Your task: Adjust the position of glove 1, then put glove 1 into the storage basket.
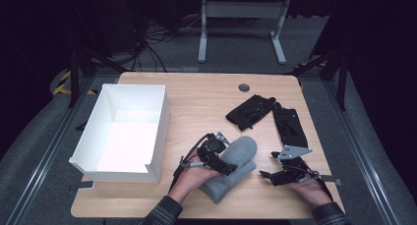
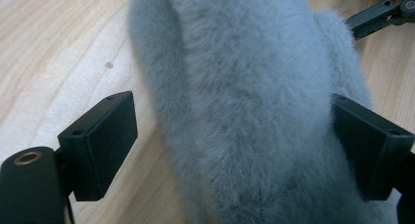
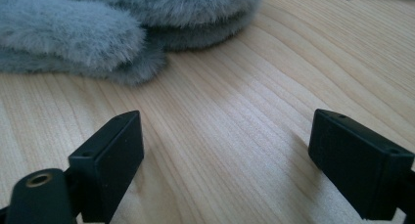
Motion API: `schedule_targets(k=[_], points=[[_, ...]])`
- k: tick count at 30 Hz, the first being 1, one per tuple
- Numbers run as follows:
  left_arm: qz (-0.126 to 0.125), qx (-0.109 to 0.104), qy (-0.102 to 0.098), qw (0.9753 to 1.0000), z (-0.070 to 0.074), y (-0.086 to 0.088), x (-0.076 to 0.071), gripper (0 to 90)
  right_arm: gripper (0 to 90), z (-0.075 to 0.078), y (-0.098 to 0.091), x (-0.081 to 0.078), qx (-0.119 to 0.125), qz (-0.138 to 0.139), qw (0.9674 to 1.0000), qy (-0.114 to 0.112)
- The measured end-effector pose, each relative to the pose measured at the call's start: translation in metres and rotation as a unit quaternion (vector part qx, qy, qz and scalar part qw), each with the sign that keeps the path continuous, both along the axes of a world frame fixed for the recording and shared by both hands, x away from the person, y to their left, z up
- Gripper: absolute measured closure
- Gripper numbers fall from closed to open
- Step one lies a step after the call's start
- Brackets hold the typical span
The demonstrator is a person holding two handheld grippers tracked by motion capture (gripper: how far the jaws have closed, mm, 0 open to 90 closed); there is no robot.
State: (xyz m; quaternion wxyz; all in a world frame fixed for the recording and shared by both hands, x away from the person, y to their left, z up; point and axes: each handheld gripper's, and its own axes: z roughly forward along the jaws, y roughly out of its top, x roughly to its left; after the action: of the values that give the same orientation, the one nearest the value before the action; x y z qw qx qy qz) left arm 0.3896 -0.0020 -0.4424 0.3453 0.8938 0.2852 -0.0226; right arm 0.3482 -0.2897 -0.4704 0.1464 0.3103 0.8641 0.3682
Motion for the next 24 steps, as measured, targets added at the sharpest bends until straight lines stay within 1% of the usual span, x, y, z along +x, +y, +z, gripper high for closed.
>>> schedule_targets(k=[3,4,5,6,7,8,9,11,14,15,19,20,21,24], points=[[-0.003,-0.006,0.014,0.9999,-0.004,0.001,0.003,12.4,13.8,0.000,0.000,0.000,0.000,0.000,1.0000,0.000],[-0.003,-0.006,0.014,0.9999,-0.004,0.001,0.003,12.5,13.8,0.000,0.000,0.000,0.000,0.000,1.0000,0.000],[-0.006,-0.008,0.022,0.9997,-0.005,0.001,0.004,12.5,13.8,0.000,0.000,0.000,0.000,0.000,1.0000,0.000],[-0.013,-0.012,0.038,0.9991,-0.008,0.002,0.006,14.7,13.8,0.000,0.000,0.000,0.000,0.000,1.0000,0.000],[-0.014,-0.014,0.044,0.9988,-0.009,0.002,0.006,15.6,13.8,0.000,0.000,0.000,0.000,0.000,1.0000,0.000],[-0.014,-0.014,0.044,0.9988,-0.009,0.002,0.006,15.9,13.8,0.000,0.000,0.000,0.000,0.000,1.0000,0.000],[-0.017,-0.015,0.049,0.9985,-0.010,0.002,0.007,17.2,13.8,0.000,0.000,0.000,0.000,0.000,1.0000,0.000],[-0.025,-0.027,0.062,0.9974,-0.012,0.004,0.008,20.6,13.9,0.000,0.000,0.000,0.000,0.000,1.0000,0.000],[-0.029,-0.028,0.063,0.9972,-0.012,0.003,0.008,23.1,13.9,0.000,0.000,0.000,0.000,0.000,1.0000,-0.001],[-0.034,-0.030,0.067,0.9967,-0.012,0.003,0.008,26.2,13.9,0.000,0.000,0.000,0.000,0.000,1.0000,-0.001],[-0.037,-0.033,0.070,0.9964,-0.012,0.003,0.008,31.8,14.0,0.000,0.000,0.000,0.000,0.001,1.0000,-0.001],[-0.040,-0.033,0.072,0.9961,-0.012,0.003,0.008,31.8,14.0,0.000,0.000,0.000,0.000,0.001,1.0000,-0.001],[-0.044,-0.034,0.078,0.9954,-0.012,0.003,0.008,36.7,14.0,0.000,0.000,0.000,0.000,0.001,1.0000,-0.001],[-0.051,-0.034,0.084,0.9945,-0.012,0.003,0.008,44.6,14.0,0.000,0.000,-0.001,0.000,0.002,1.0000,-0.001]])
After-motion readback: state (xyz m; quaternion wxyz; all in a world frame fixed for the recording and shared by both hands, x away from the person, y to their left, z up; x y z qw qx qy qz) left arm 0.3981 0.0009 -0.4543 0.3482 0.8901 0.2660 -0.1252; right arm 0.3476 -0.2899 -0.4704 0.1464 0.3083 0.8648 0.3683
